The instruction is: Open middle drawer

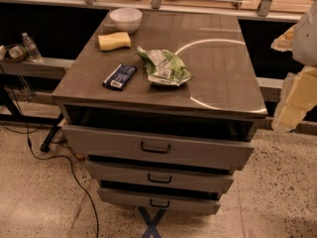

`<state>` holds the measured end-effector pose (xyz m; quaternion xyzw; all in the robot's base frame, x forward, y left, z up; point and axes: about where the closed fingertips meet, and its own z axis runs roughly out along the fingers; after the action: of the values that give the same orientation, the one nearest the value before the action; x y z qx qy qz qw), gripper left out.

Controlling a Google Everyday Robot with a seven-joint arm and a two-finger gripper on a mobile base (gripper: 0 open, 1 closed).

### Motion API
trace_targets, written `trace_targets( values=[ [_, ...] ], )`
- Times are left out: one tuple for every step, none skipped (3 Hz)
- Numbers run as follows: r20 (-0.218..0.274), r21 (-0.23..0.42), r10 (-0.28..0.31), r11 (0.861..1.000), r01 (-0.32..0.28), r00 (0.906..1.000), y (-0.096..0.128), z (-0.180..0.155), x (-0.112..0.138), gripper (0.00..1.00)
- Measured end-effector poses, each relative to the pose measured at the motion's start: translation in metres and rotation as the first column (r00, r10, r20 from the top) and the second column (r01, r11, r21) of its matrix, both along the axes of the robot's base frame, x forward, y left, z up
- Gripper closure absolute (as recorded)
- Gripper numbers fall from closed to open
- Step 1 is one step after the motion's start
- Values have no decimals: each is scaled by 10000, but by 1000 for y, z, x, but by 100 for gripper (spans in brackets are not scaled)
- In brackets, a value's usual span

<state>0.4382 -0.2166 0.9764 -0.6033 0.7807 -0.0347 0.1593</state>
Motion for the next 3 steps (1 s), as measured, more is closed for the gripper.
trace_targets(
  values=[
    [-7,-1,5,10000,-5,10000,0,-4,0,0],
    [-190,53,82,10000,-81,9998,2,-66,-6,0],
    [-625,131,0,9999,8,9980,4,-145,-18,0]
  ],
)
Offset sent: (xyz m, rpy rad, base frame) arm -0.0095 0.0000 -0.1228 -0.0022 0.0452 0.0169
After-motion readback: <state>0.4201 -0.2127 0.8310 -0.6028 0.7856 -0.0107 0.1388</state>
